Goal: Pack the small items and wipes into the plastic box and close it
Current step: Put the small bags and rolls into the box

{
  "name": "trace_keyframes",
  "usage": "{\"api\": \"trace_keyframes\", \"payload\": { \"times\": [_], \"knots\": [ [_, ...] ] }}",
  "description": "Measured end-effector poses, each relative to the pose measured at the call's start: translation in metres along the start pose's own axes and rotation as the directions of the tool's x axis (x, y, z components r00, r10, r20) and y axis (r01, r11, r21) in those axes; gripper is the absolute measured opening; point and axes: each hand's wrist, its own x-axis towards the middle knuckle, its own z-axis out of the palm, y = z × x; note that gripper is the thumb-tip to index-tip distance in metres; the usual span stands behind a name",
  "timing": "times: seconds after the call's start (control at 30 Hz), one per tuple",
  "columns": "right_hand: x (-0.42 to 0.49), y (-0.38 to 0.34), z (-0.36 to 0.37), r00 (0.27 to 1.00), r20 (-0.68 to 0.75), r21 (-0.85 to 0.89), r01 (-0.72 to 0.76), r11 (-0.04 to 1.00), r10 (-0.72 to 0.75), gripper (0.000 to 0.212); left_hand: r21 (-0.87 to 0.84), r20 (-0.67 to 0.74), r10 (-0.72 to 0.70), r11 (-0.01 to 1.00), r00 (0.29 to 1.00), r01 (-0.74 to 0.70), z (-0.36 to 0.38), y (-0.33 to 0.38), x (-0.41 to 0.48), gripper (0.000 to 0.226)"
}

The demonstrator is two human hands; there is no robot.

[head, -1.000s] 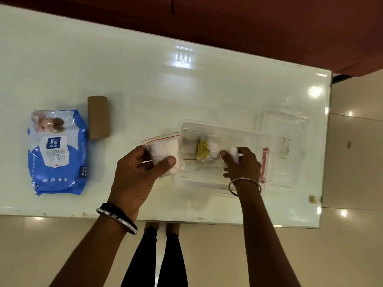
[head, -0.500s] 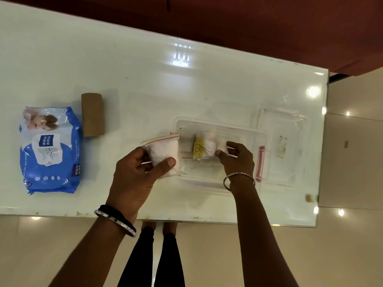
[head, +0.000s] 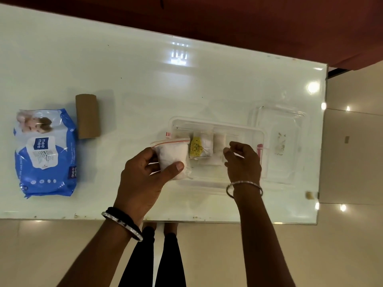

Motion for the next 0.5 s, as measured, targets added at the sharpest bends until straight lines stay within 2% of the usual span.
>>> {"api": "trace_keyframes", "payload": {
  "times": [0.07,0.13,0.2,0.23,0.3,0.4,0.5],
  "knots": [
    [-0.023,-0.003,-0.017,0.994,0.11,0.036,0.018,0.999,-0.022,0.02,0.061,0.043,0.002,0.998,0.999,-0.005,0.005,0.0,-0.003,0.04],
    [-0.044,-0.006,-0.031,0.942,0.334,0.15,-0.027,0.988,-0.025,0.018,0.122,0.091,0.008,0.992,0.996,-0.019,0.013,-0.001,-0.007,0.041],
    [-0.059,-0.006,-0.038,0.854,0.519,0.225,-0.088,0.97,-0.043,0.039,0.162,0.147,0.009,0.986,0.989,-0.033,0.022,-0.002,-0.01,0.04],
    [-0.063,-0.004,-0.039,0.836,0.547,0.203,-0.088,0.975,-0.039,0.051,0.189,0.177,0.007,0.981,0.984,-0.041,0.026,-0.003,-0.011,0.038],
    [-0.067,-0.003,-0.037,0.858,0.513,0.126,-0.027,0.992,-0.042,0.061,0.232,0.25,0.004,0.971,0.968,-0.064,0.034,-0.004,-0.012,0.032],
    [-0.062,0.0,-0.038,0.915,0.403,0.093,-0.011,0.996,-0.027,0.046,0.227,0.371,-0.025,0.972,0.928,-0.064,0.043,-0.004,-0.013,0.035],
    [-0.051,-0.002,-0.039,0.963,0.268,0.019,0.025,1.0,-0.029,0.037,0.24,0.382,-0.007,0.966,0.924,-0.092,0.047,-0.005,-0.013,0.045]
  ]
}}
